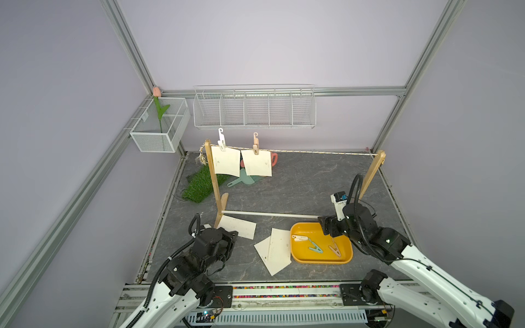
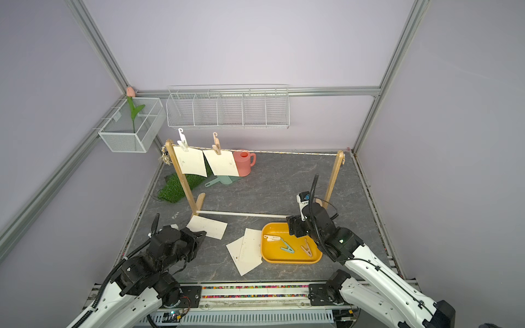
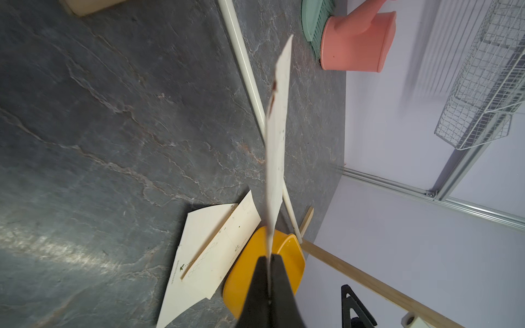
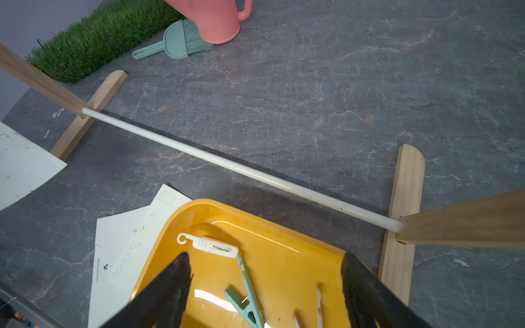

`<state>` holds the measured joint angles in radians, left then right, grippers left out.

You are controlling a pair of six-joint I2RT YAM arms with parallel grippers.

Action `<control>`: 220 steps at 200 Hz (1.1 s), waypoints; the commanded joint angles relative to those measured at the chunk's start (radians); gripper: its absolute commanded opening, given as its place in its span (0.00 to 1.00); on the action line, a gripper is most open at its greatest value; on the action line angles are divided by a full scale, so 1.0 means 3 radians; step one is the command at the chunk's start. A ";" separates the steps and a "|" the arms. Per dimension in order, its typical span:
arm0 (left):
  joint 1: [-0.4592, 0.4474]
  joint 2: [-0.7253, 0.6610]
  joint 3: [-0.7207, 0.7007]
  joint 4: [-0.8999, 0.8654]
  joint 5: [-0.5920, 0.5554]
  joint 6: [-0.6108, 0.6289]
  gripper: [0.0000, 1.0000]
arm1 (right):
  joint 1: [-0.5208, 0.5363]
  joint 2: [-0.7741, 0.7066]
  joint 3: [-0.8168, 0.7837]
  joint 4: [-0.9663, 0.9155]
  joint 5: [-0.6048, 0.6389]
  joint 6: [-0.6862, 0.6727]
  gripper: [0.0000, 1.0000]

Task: Remove the postcards from the strings
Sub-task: Place the postcard at the center of the board.

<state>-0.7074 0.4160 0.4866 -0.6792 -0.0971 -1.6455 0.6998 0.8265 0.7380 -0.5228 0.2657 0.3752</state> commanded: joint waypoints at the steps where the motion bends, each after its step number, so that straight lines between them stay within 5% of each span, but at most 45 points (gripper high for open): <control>1: -0.0013 -0.0002 -0.0088 0.0218 -0.0008 -0.0331 0.00 | -0.0011 0.0101 0.0066 0.0235 0.0078 0.0225 0.84; 27: -0.0013 -0.0051 -0.0347 0.0415 0.0196 -0.0544 0.00 | 0.0012 0.0369 0.0200 0.0304 0.0106 0.0332 0.84; 78: -0.0014 -0.0208 -0.0548 0.0556 0.0024 -0.0750 0.00 | 0.0050 0.0919 0.0814 0.0032 0.0400 0.0491 0.84; 128: -0.0057 0.0556 -0.0610 0.1141 0.0211 -0.0770 0.00 | 0.0053 0.1143 0.1166 -0.0137 0.0399 0.0325 0.88; 220: -0.0672 0.0749 -0.0263 0.0655 -0.0341 -0.1096 0.00 | 0.0050 0.0978 0.0733 0.0260 0.0209 0.0314 0.90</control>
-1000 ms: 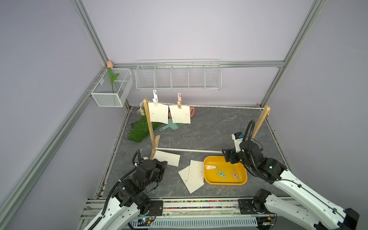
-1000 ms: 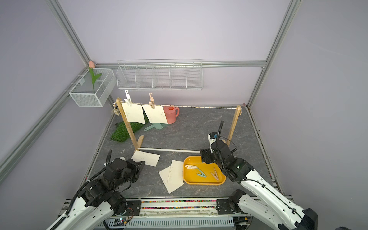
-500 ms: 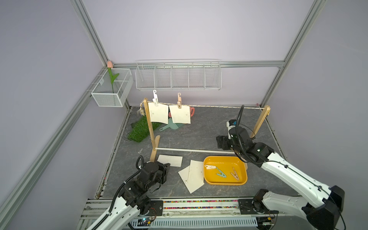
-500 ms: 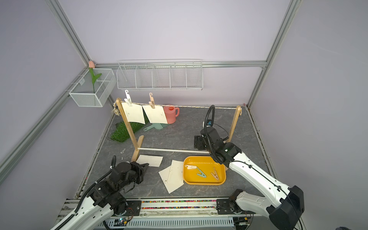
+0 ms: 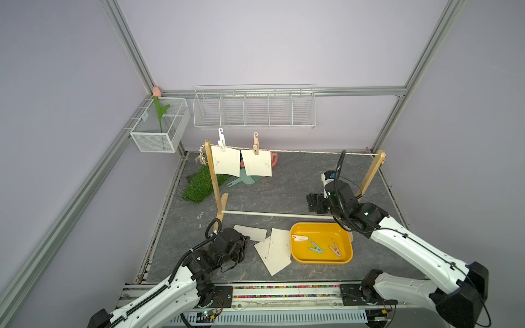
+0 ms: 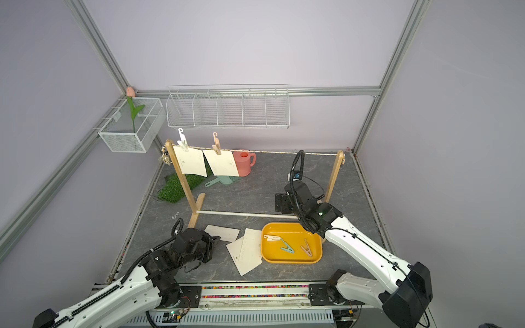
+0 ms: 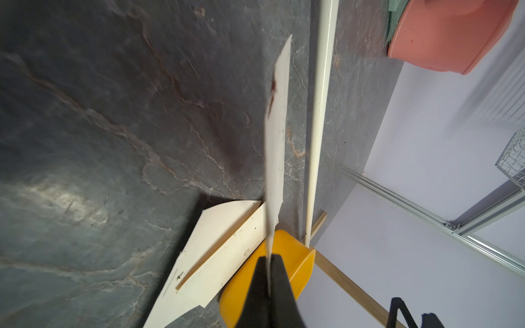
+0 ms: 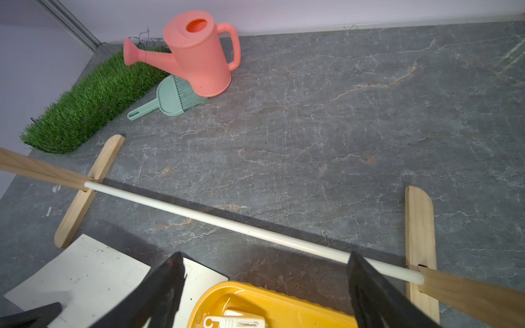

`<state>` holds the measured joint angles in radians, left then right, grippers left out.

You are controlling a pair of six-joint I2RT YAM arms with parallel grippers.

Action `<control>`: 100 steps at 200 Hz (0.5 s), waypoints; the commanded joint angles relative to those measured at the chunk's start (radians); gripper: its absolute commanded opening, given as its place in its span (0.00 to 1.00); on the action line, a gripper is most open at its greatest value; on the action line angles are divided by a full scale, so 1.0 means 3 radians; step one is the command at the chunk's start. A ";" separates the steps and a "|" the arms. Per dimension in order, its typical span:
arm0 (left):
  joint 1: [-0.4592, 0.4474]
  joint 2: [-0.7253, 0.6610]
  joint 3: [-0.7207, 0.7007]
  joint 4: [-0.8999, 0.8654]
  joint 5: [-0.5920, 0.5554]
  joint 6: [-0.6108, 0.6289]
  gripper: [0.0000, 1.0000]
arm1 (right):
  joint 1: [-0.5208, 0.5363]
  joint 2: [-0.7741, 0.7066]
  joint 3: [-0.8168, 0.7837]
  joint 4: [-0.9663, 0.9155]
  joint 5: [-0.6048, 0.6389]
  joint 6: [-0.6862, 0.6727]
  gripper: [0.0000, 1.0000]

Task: Remove the postcards from the strings
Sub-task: Place the postcard at the center of the board.

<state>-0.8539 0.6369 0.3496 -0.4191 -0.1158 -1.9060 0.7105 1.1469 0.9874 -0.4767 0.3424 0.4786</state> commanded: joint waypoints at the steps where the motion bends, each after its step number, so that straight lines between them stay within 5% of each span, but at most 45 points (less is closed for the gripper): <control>1: -0.0192 0.0016 0.0199 -0.0213 -0.0289 -0.0232 0.00 | 0.0012 -0.0093 -0.0100 0.0106 -0.0047 -0.0033 0.90; 52: -0.0720 0.0360 0.0297 -0.0101 -0.0639 -0.0492 0.00 | 0.0001 -0.0444 -0.0256 0.0102 0.0030 -0.0110 0.91; 100: -0.0909 0.0612 0.0270 0.0055 -0.0744 -0.0672 0.00 | -0.0001 -0.0520 -0.0309 0.0093 0.0025 -0.0161 0.91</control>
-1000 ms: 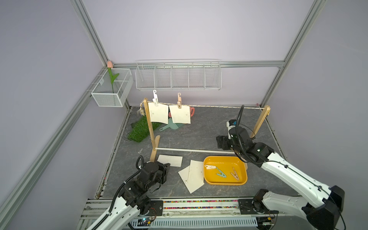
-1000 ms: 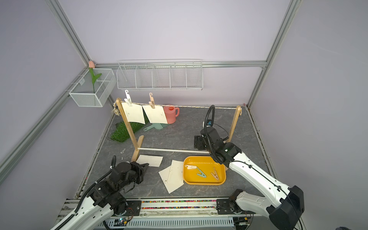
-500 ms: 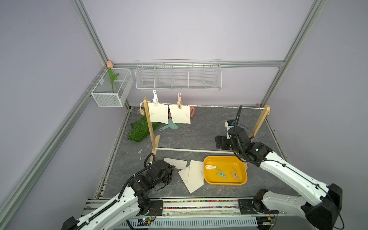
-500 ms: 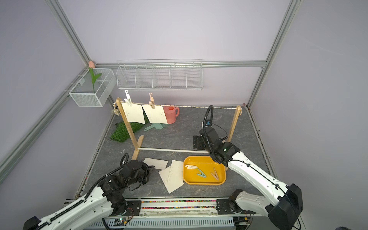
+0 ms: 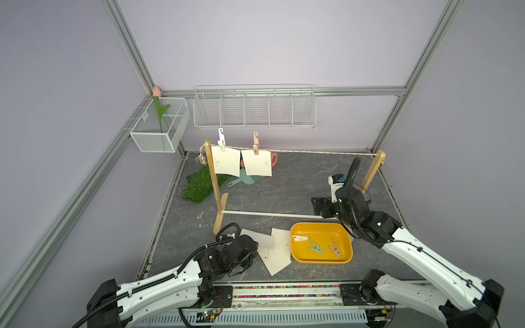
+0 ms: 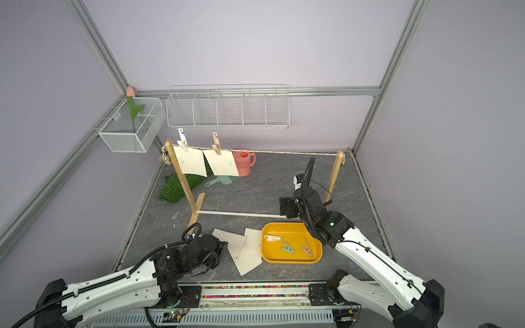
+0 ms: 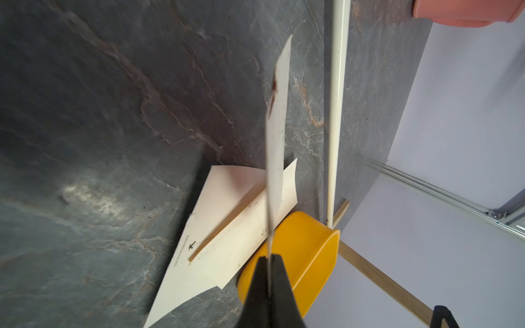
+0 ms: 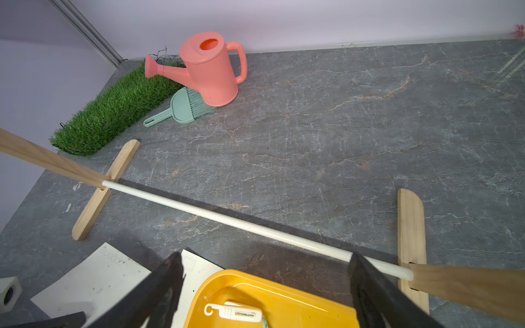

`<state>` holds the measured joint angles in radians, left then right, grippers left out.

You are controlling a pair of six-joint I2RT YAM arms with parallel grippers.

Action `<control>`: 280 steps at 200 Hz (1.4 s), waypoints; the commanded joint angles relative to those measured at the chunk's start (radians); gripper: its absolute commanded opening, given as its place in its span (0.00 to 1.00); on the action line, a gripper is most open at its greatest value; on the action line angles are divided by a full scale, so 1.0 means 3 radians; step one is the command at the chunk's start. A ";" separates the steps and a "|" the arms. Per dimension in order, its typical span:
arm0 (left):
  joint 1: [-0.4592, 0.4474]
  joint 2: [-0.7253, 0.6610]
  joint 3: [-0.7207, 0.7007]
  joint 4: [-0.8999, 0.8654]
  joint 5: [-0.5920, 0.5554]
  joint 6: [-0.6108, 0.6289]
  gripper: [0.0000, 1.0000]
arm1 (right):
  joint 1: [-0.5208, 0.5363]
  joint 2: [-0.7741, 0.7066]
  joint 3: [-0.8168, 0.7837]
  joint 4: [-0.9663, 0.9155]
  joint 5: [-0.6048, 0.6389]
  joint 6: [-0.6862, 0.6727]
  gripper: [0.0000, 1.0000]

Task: Remove the postcards from the strings
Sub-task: Place the postcard at the center of the board.

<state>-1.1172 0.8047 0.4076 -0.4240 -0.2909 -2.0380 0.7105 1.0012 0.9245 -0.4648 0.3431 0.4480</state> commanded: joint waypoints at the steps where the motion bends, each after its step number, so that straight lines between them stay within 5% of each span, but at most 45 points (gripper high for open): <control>1: -0.0033 0.0053 0.0077 0.0073 -0.0160 -0.0232 0.00 | -0.0001 -0.0034 -0.0102 0.0055 0.0019 -0.0060 0.91; 176: -0.0036 -0.0068 0.0023 -0.0069 -0.0125 -0.0244 0.11 | -0.0001 0.0002 -0.0014 0.0052 -0.0080 -0.0052 0.92; 280: -0.0038 -0.0341 0.0361 -0.0563 -0.0331 0.0098 0.29 | -0.0001 -0.0154 0.0068 0.0048 -0.0179 -0.0152 0.92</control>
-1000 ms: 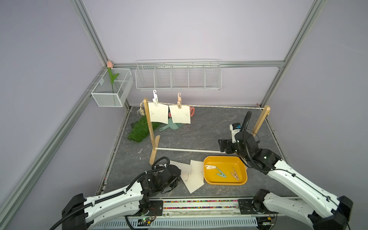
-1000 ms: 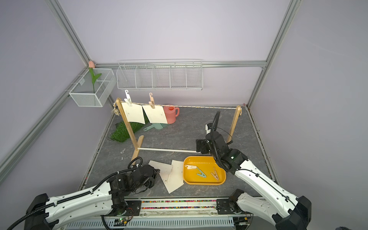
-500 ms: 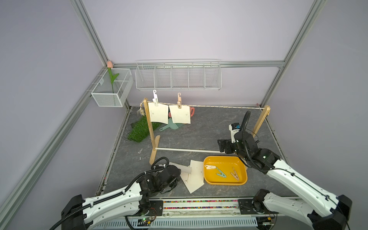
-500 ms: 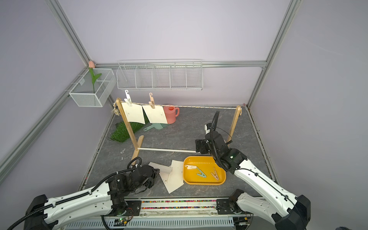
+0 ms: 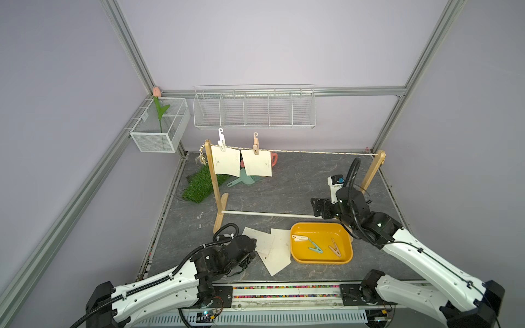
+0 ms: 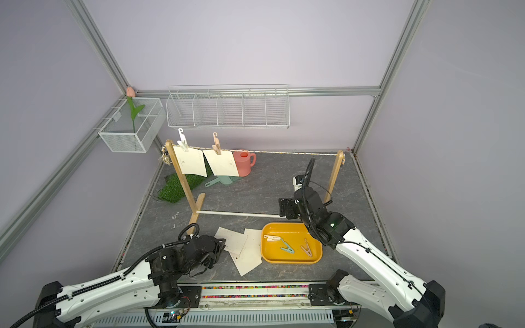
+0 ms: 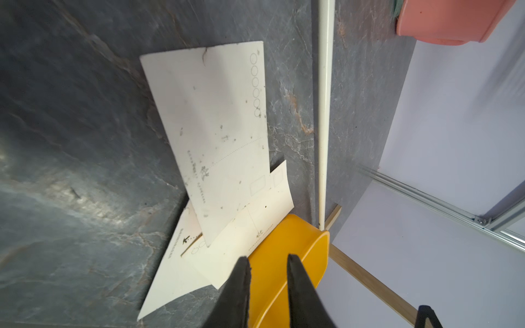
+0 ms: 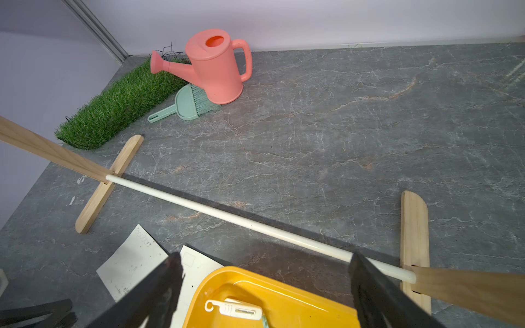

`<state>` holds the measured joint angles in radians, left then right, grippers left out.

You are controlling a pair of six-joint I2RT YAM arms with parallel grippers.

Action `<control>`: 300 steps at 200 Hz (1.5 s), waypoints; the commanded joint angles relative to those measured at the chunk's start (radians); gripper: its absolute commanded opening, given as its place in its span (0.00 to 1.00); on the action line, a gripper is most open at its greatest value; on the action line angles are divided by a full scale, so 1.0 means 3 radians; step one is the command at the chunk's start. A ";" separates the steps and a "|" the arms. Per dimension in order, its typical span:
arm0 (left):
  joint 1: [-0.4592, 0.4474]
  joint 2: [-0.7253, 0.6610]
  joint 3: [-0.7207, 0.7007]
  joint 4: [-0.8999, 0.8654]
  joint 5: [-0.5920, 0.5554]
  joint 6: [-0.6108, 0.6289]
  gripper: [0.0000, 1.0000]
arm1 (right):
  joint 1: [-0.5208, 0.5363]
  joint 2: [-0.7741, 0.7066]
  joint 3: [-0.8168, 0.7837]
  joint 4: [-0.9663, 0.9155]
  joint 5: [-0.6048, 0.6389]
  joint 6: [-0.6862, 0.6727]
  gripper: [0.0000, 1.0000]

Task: Remove the postcards from the strings
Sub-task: Place the postcard at the center of the board, then pinch the postcard on the clothesline.

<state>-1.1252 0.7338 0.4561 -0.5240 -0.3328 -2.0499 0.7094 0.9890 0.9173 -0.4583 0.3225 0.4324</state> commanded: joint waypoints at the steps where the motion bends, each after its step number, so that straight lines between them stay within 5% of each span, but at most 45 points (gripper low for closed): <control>1: -0.0012 -0.0109 0.0206 -0.0229 -0.0203 0.0154 0.29 | 0.0003 -0.0117 0.0090 0.0030 -0.0130 -0.0108 0.92; 21: -0.0011 -0.0263 0.0224 0.0142 -0.0502 0.0754 0.34 | 0.0004 -0.0213 0.0081 0.0206 -0.0817 -0.0443 0.93; 44: -0.0003 -0.0503 0.0140 0.0976 -0.0786 0.2130 0.46 | 0.0023 -0.0310 0.0189 0.0283 -0.1882 -0.0811 0.93; 76: 0.0183 -0.0750 0.0403 0.1188 -0.0305 0.4226 0.61 | 0.0081 -0.0224 0.0775 0.0002 -0.2932 -0.1132 0.93; 112: 0.0314 -0.0518 0.1275 0.0635 0.0453 0.5958 0.65 | 0.0198 0.0120 0.1711 -0.0444 -0.3068 -0.1490 0.94; 143: 0.0343 -0.0060 0.2130 0.0064 0.0460 0.6796 0.67 | 0.0209 0.0534 0.2477 -0.0597 -0.2853 -0.1773 1.00; 166: 0.0759 0.0229 0.2490 -0.0060 0.0834 0.7066 0.67 | 0.0183 0.0960 0.3102 -0.0715 -0.2659 -0.1910 1.00; 198: 0.1852 0.0369 0.2565 0.0152 0.1953 0.6892 0.67 | 0.0001 0.1597 0.3901 -0.0824 -0.2824 -0.1839 1.00; 235: 0.2602 0.0618 0.2623 0.0179 0.2941 0.6927 0.67 | -0.0112 0.2194 0.4673 -0.0986 -0.3029 -0.1807 0.99; 257: 0.2773 0.0763 0.2597 0.0212 0.3318 0.6995 0.66 | -0.0137 0.2426 0.4937 -0.1126 -0.3086 -0.1946 0.97; 300: 0.2782 0.1008 0.2626 0.0297 0.3318 0.7146 0.65 | -0.0207 0.2636 0.5077 -0.1233 -0.3135 -0.2115 0.91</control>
<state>-0.2989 1.0115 1.2095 -0.4545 0.6022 0.0372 0.6617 1.7618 2.4119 -0.7967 -0.5819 -0.1501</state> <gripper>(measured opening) 0.653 0.921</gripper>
